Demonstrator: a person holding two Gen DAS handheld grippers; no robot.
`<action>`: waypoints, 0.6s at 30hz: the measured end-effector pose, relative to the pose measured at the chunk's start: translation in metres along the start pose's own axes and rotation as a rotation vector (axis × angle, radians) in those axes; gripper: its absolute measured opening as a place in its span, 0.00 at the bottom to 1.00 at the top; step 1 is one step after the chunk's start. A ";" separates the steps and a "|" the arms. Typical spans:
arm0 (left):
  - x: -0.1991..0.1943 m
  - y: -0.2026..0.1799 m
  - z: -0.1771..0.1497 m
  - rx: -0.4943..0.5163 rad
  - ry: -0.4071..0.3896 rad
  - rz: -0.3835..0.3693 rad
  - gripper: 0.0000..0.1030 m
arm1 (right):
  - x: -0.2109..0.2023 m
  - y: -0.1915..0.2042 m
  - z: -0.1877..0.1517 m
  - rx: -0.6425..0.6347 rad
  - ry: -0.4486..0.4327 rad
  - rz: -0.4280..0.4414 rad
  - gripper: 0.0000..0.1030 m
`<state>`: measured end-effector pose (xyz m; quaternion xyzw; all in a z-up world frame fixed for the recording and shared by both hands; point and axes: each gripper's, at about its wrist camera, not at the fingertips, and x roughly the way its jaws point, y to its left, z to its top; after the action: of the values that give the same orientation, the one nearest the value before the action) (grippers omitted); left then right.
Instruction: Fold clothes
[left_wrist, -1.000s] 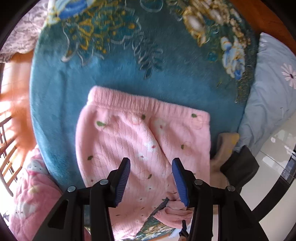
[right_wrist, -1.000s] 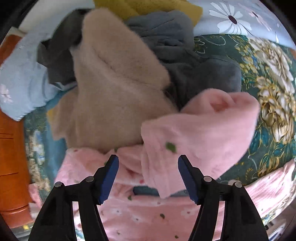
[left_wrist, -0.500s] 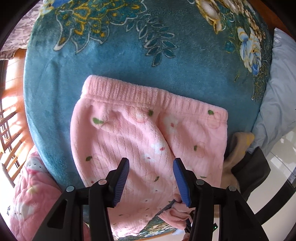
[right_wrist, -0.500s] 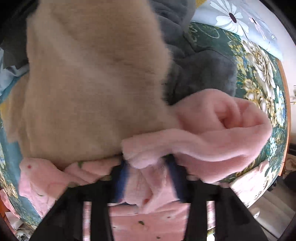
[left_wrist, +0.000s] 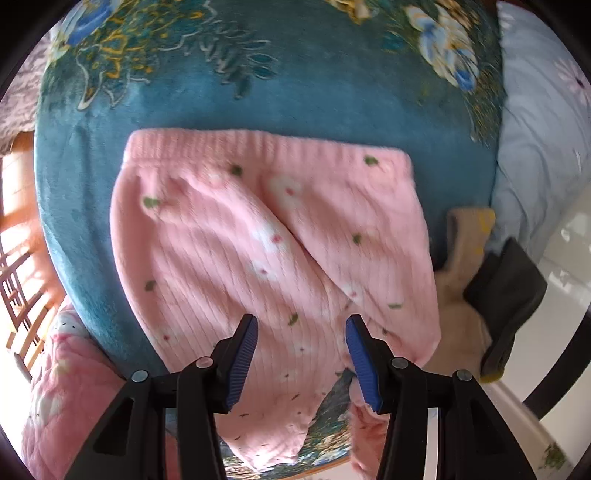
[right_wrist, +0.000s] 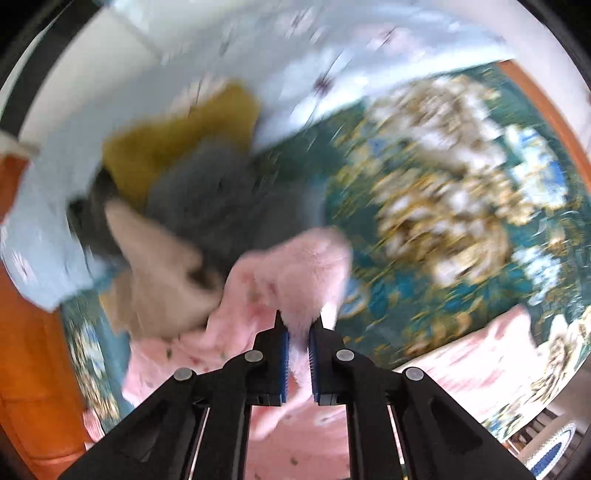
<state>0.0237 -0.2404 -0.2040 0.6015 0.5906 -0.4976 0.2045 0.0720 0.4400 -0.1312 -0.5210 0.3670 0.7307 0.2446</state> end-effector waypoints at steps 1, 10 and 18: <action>-0.001 -0.003 -0.003 0.009 0.000 0.000 0.52 | -0.012 -0.010 0.007 0.017 -0.031 0.007 0.08; -0.017 -0.016 -0.023 0.068 -0.032 0.018 0.52 | -0.051 -0.101 0.050 0.156 -0.145 -0.049 0.08; -0.049 -0.025 -0.033 0.095 -0.114 0.051 0.53 | 0.026 -0.167 0.060 0.357 -0.049 -0.029 0.17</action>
<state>0.0220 -0.2326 -0.1402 0.5961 0.5383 -0.5531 0.2215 0.1520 0.5892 -0.1910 -0.4565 0.4774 0.6629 0.3526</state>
